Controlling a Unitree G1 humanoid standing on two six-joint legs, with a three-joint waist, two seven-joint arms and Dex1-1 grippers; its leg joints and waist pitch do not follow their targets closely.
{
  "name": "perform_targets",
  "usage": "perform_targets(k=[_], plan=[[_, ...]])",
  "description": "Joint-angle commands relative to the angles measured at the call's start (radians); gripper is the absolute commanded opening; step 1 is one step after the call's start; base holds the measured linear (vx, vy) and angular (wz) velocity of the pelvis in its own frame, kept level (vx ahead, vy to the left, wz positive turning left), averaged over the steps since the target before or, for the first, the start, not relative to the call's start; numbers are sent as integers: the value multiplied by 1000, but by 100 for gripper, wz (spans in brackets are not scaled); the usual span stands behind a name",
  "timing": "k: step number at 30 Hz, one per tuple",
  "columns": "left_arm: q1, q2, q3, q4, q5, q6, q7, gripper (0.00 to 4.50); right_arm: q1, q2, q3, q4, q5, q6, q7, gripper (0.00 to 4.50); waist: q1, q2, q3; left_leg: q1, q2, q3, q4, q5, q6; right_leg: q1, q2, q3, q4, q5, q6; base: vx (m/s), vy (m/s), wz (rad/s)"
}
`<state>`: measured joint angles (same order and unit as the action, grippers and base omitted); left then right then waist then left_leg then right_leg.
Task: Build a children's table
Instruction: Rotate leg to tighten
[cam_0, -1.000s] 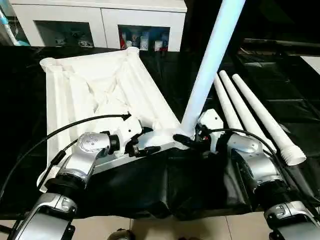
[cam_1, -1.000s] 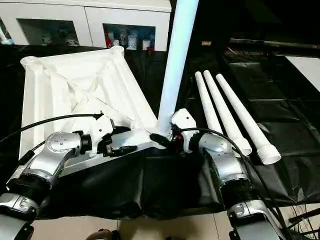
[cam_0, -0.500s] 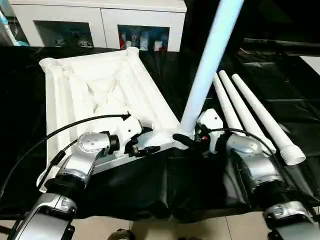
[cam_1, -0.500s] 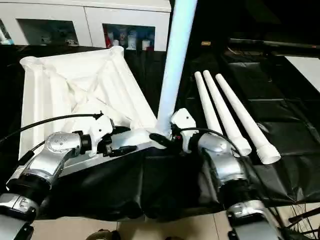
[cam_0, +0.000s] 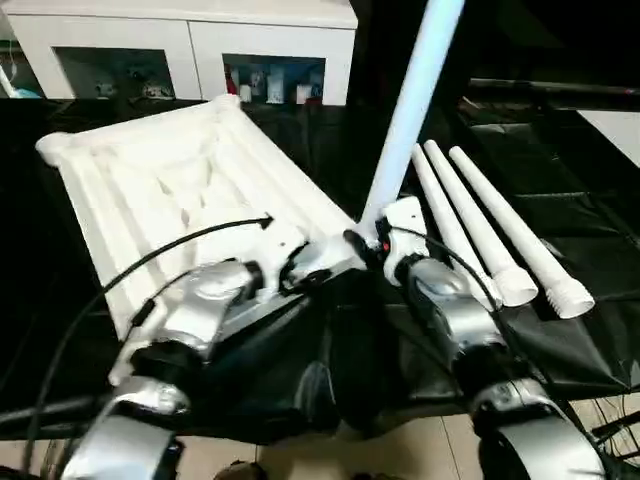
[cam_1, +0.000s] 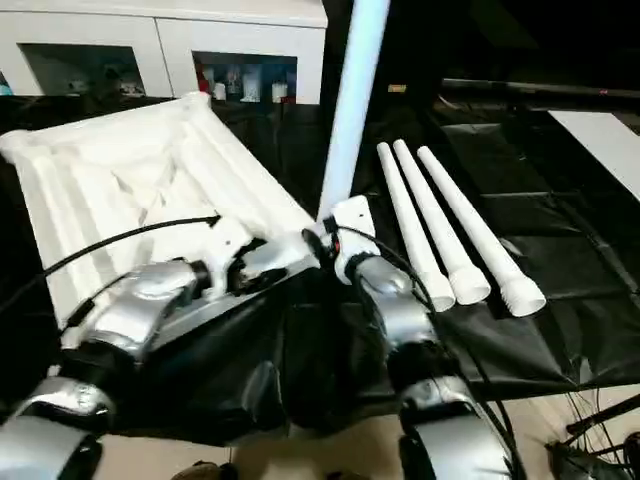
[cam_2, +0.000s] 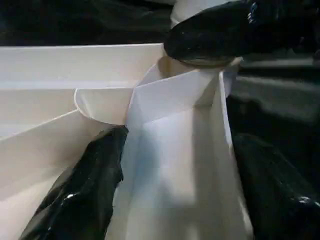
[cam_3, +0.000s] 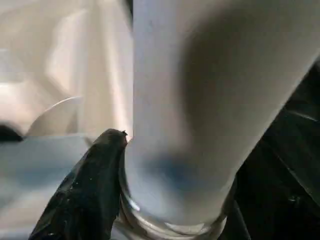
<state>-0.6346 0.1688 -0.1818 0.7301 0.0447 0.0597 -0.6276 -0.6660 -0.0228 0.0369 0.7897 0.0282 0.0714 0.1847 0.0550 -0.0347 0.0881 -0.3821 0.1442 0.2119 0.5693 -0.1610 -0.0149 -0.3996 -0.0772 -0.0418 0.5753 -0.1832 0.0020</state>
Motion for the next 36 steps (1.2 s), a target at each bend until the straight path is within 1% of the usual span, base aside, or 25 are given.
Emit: perform_targets(k=[1, 4, 5, 6, 7, 9, 11, 13, 16, 17, 20, 21, 22, 23, 24, 25, 26, 28, 29, 30, 32, 33, 34, 35, 36], plan=[[4, -27, -5, 69, 17, 76, 78, 325, 15, 31, 16, 39, 3, 37, -14, 272, -11, 11, -43, 59, 93, -67, -93, -623, -95, -21, -85, 50, -95, -530, -130, 0, 0, 0], [-9, -47, 0, 77, 21, 83, 104, 325, 11, 46, 12, 42, 5, 36, -26, 272, -6, 7, -44, 51, 89, -68, -92, -607, -74, -17, -92, 52, -100, -548, -110, 0, 0, 0], [-11, -51, 0, 77, 24, 79, 108, 325, 13, 52, 10, 38, 8, 32, -24, 272, -5, 10, -44, 49, 89, -70, -93, -603, -69, -16, -93, 51, -100, -554, -105, 0, 0, 0], [-13, -52, -2, 78, 28, 75, 107, 325, 14, 57, 5, 35, 10, 27, -19, 306, -6, 9, -45, 48, 90, -70, -94, -605, -69, -17, -92, 51, -101, -555, -101, 0, 0, 0], [-13, -52, -2, 78, 28, 75, 107, 325, 14, 57, 5, 35, 10, 27, -19, 326, -6, 9, -44, 48, 90, -70, -94, -606, -69, -17, -92, 51, -101, -555, -101, 0, 0, 0], [-7, -42, -10, 75, 39, 72, 103, 325, 20, 58, -2, 19, 16, 21, 0, 342, -6, 13, -46, 46, 91, -72, -96, -608, -71, -15, -92, 51, -99, -544, -102, 0, 0, 0], [-2, -36, -11, 72, 42, 76, 102, 325, 19, 54, -4, 13, 16, 19, 0, 361, -12, 11, -46, 37, 91, -76, -100, -615, -74, -9, -93, 47, -97, -551, -99, 0, 0, 0], [8, -20, -18, 64, 49, 74, 89, 325, 23, 38, -5, -12, 23, 23, 16, 383, -15, 10, -47, 35, 91, -77, -100, -612, -72, -8, -94, 47, -98, -550, -101, 0, 0, 0], [14, -11, -23, 59, 52, 67, 78, 325, 28, 28, -5, -31, 29, 24, 35, 394, -19, 8, -47, 38, 91, -75, -97, -608, -64, -12, -96, 49, -101, -556, -104, 0, 0, 0], [22, -1, -30, 52, 56, 56, 61, 325, 36, 16, -1, -54, 34, 27, 62, 394, -16, 7, -46, 41, 91, -73, -95, -597, -60, -13, -96, 49, -104, -551, -104, 0, 0, 0], [64, 52, -60, 12, 64, 12, -41, 325, 77, -62, 18, -151, 49, 49, 206, 394, -13, 7, -48, 34, 93, -72, -98, -569, -47, -5, -95, 50, -100, -520, -107, 0, 0, 0], [66, 55, -61, 10, 64, 11, -46, 325, 79, -67, 19, -155, 49, 50, 215, 394, -12, 9, -56, 27, 99, -68, -100, -498, -38, 3, -93, 54, -86, -417, -125, 0, 0, 0], [76, 70, -65, 0, 62, 4, -72, 325, 90, -93, 24, -175, 52, 53, 257, 394, -11, 8, -57, 28, 98, -64, -98, -476, -35, 5, -90, 52, -84, -376, -139, 71, -9, -1], [81, 77, -66, -5, 62, 2, -84, 325, 94, -105, 27, -183, 53, 54, 277, 394, -11, 5, -59, 24, 96, -57, -94, -436, -20, 8, -90, 54, -78, -306, -165, 0, 0, 0], [89, 91, -66, -13, 57, -13, -105, 325, 104, -129, 29, -202, 59, 54, 316, 394, -7, 4, -60, 23, 93, -52, -89, -393, 2, 14, -92, 55, -74, -260, -187, 0, 0, 0], [97, 113, -68, -22, 50, -35, -141, 325, 117, -164, 39, -225, 60, 46, 367, 394, -6, 2, -59, 22, 93, -50, -87, -376, 12, 14, -94, 56, -73, -249, -195, 51, -33, 4], [104, 131, -71, -32, 43, -59, -173, 325, 126, -189, 43, -242, 61, 43, 404, 394, 0, 1, -60, 22, 94, -48, -82, -346, 31, 18, -96, 57, -70, -235, -201, 51, -33, 4], [123, 177, -69, -75, 21, -119, -246, 325, 153, -249, 51, -294, 81, 55, 509, 394, 9, 0, -63, 23, 95, -45, -77, -299, 55, 24, -93, 54, -65, -195, -215, 65, -40, 4], [123, 180, -69, -77, 20, -125, -249, 325, 154, -252, 52, -297, 82, 56, 515, 394, 12, -1, -65, 23, 94, -42, -74, -253, 78, 28, -90, 53, -57, -128, -227, 70, -41, 3], [125, 186, -65, -82, 15, -131, -255, 325, 159, -261, 54, -304, 84, 58, 528, 394, 9, 1, -70, 17, 94, -43, -71, -190, 99, 35, -92, 50, -43, -44, -250, 66, -42, -1], [125, 193, -41, -98, -17, -104, -280, 370, 169, -280, 58, -322, 92, 67, 551, 400, 9, 1, -72, 17, 93, -39, -63, -116, 120, 38, -87, 46, -31, 51, -284, 0, 0, 0], [128, 202, -22, -119, -45, -81, -307, 370, 177, -292, 57, -333, 97, 72, 571, 400, 10, 1, -72, 18, 94, -37, -60, -97, 130, 39, -86, 45, -27, 79, -301, 0, 0, 0], [129, 206, -15, -127, -55, -73, -318, 382, 180, -296, 56, -337, 98, 73, 578, 400, 11, 1, -70, 18, 93, -36, -59, -99, 133, 39, -86, 44, -28, 78, -305, 0, 0, 0], [133, 218, 0, -148, -78, -59, -343, 384, 185, -303, 53, -343, 100, 75, 588, 400, 11, 2, -70, 18, 94, -36, -60, -109, 129, 41, -87, 43, -30, 50, -308, 0, 0, 0], [134, 219, 2, -150, -81, -58, -346, 405, 186, -303, 53, -343, 101, 75, 589, 400, 11, 2, -68, 20, 96, -37, -62, -126, 121, 41, -85, 42, -33, 11, -307, 0, 0, 0]])
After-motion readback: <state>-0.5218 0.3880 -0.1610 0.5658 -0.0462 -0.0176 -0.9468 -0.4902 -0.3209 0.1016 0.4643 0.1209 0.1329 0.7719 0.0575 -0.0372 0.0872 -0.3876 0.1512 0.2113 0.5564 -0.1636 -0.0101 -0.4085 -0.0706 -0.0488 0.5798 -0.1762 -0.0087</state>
